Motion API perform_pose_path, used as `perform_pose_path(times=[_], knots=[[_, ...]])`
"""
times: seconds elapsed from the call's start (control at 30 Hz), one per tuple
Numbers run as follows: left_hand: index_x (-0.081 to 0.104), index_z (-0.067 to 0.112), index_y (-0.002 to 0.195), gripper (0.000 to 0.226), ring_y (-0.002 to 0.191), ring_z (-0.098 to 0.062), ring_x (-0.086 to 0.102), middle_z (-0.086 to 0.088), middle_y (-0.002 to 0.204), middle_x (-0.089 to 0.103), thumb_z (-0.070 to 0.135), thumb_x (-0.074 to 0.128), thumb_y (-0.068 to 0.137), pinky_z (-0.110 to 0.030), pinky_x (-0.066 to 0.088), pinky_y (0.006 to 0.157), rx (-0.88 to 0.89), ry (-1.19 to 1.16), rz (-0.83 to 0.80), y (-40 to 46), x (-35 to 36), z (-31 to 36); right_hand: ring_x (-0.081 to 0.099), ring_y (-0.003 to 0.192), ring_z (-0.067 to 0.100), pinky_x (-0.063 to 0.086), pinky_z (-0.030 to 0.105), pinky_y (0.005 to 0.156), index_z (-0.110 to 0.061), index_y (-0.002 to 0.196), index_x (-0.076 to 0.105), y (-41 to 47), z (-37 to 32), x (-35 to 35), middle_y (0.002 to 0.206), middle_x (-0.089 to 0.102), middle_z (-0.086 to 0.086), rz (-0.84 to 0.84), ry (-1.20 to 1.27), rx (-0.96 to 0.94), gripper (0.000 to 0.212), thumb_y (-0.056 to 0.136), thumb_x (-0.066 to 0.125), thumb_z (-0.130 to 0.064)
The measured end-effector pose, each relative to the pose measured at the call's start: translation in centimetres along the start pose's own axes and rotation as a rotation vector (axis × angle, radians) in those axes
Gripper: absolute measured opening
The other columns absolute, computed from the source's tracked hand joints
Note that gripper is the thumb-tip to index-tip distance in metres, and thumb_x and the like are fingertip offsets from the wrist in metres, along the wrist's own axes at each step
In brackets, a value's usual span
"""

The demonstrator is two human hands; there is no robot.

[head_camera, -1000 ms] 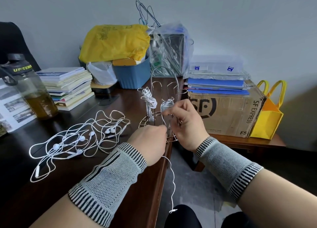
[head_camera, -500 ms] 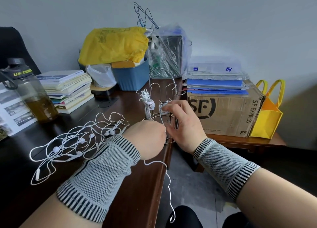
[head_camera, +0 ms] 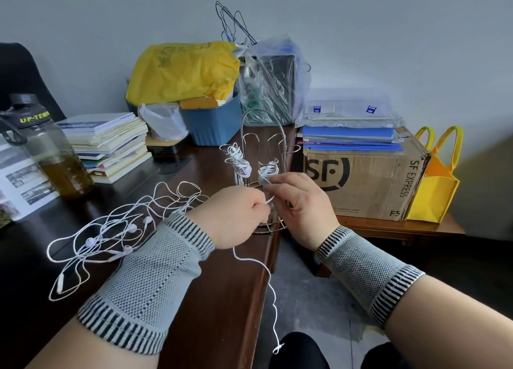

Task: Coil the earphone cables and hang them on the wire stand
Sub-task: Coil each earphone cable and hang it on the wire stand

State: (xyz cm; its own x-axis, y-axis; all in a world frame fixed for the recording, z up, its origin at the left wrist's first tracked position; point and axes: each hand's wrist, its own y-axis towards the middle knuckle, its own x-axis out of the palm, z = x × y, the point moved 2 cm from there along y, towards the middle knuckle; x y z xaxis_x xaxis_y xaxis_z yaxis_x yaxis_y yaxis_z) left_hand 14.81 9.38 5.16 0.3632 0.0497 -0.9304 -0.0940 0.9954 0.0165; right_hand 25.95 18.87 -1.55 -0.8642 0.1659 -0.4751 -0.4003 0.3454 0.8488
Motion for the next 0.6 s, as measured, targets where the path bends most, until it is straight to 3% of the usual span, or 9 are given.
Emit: perform_pose_path(times=[0.1, 0.2, 0.27, 0.47, 0.6], knots=[[0.067, 0.015, 0.077, 0.032, 0.049, -0.006, 0.044, 0.010, 0.047, 0.047, 0.033, 0.049, 0.096, -0.028, 0.037, 0.057, -0.086, -0.228, 0.048, 0.3, -0.2, -1.2, 0.065, 0.096, 0.020, 0.052, 0.029, 0.085, -0.011, 0.098, 0.075, -0.3, 0.0, -0.1, 0.103, 0.072, 0.001, 0.019, -0.006, -0.013, 0.025, 0.090, 0.054, -0.021], [0.074, 0.017, 0.080, 0.037, 0.052, -0.009, 0.048, 0.011, 0.044, 0.050, 0.044, 0.053, 0.093, -0.027, 0.041, 0.059, -0.231, -0.534, 0.330, 1.2, 0.6, -2.1, 0.065, 0.094, 0.021, 0.052, 0.029, 0.083, -0.011, 0.097, 0.075, -0.5, -0.4, 0.0, 0.101, 0.073, 0.000, 0.032, -0.032, -0.028, 0.025, 0.089, 0.053, -0.021], [0.075, 0.019, 0.079, 0.028, 0.050, -0.005, 0.049, 0.015, 0.042, 0.051, 0.041, 0.061, 0.089, -0.025, 0.041, 0.058, -0.284, -0.683, 0.463, 1.7, 1.7, -1.9, 0.064, 0.093, 0.022, 0.052, 0.028, 0.082, -0.011, 0.097, 0.075, -0.5, -0.6, 0.0, 0.101, 0.073, -0.001, 0.045, -0.042, -0.034, 0.025, 0.088, 0.053, -0.020], [0.070, 0.019, 0.058, 0.030, 0.050, -0.011, 0.046, 0.008, 0.043, 0.053, 0.028, 0.067, 0.087, -0.026, 0.037, 0.053, -0.423, -1.019, 0.550, 3.2, 3.8, -0.9, 0.064, 0.093, 0.025, 0.052, 0.029, 0.083, -0.011, 0.098, 0.075, -0.5, -0.7, -0.1, 0.102, 0.072, 0.001, -0.006, -0.048, -0.058, 0.025, 0.087, 0.053, -0.017], [0.068, 0.018, 0.053, 0.034, 0.045, -0.012, 0.040, 0.009, 0.041, 0.048, 0.026, 0.068, 0.086, -0.025, 0.034, 0.051, -0.422, -1.028, 0.607, 3.8, 4.3, -1.1, 0.064, 0.093, 0.026, 0.052, 0.029, 0.084, -0.011, 0.097, 0.075, -0.4, -0.7, -0.1, 0.101, 0.073, 0.001, 0.002, -0.052, -0.063, 0.025, 0.086, 0.053, -0.016]])
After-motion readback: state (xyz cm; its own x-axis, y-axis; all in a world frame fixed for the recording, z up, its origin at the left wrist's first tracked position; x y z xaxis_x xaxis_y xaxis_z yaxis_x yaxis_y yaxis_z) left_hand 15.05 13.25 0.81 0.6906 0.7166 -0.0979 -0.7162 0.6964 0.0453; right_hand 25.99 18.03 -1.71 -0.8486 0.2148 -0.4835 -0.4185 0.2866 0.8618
